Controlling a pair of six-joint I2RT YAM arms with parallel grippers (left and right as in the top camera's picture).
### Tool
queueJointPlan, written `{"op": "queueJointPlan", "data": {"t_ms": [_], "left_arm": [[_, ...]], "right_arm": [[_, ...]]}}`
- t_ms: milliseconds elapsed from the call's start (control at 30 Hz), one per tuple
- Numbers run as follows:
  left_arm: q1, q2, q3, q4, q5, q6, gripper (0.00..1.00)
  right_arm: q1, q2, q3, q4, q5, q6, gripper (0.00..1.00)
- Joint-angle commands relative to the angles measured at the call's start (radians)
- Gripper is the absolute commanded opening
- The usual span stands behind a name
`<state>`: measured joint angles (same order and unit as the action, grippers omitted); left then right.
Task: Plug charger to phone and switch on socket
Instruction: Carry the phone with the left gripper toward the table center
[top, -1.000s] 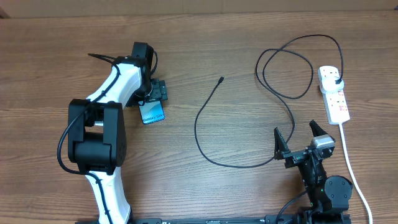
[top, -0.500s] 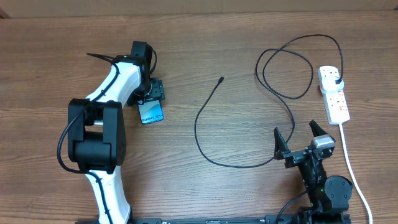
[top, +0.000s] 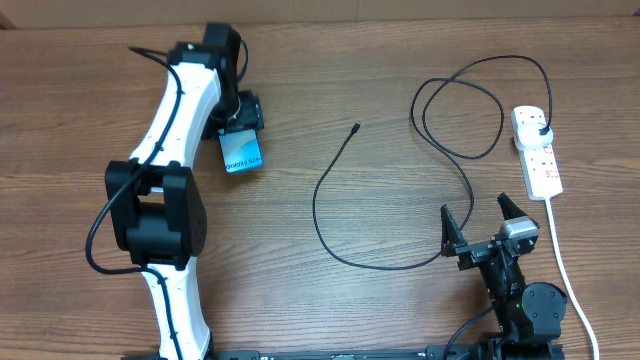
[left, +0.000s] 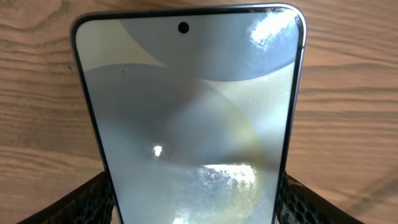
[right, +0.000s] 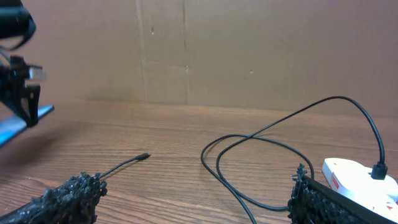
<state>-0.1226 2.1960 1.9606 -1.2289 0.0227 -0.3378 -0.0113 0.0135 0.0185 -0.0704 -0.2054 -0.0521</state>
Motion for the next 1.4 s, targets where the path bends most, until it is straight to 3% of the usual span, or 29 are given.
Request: {"op": "queueJointPlan", "data": {"t_ms": [0, 100, 333, 833, 1033, 1200, 1367], "left_arm": [[0.005, -0.012, 0.101, -0.052, 0.131, 0.000, 0.67], [0.005, -0.012, 0.149, -0.092, 0.261, 0.000, 0.63], [0.005, -0.012, 0.166, -0.129, 0.507, 0.000, 0.64], [0.005, -0.012, 0.166, -0.237, 0.509, -0.013, 0.64], [0.004, -0.012, 0.166, -0.277, 0.510, -0.109, 0.64], [0.004, -0.012, 0.166, -0.342, 0.510, -0.214, 0.70], [0.004, -0.012, 0.166, -0.399, 0.546, -0.282, 0.68]], "right_arm": [[0.008, -0.010, -0.011, 0.005, 0.003, 0.003, 1.00], [0.008, -0.010, -0.011, 0.005, 0.003, 0.003, 1.00], [0.008, -0.010, -0.011, 0.005, 0.003, 0.003, 1.00], [0.008, -0.010, -0.011, 0.005, 0.003, 0.003, 1.00], [0.008, -0.010, -0.011, 0.005, 0.003, 0.003, 1.00], [0.008, -0.010, -0.011, 0.005, 0.003, 0.003, 1.00], [0.008, -0.010, -0.011, 0.005, 0.003, 0.003, 1.00]]}}
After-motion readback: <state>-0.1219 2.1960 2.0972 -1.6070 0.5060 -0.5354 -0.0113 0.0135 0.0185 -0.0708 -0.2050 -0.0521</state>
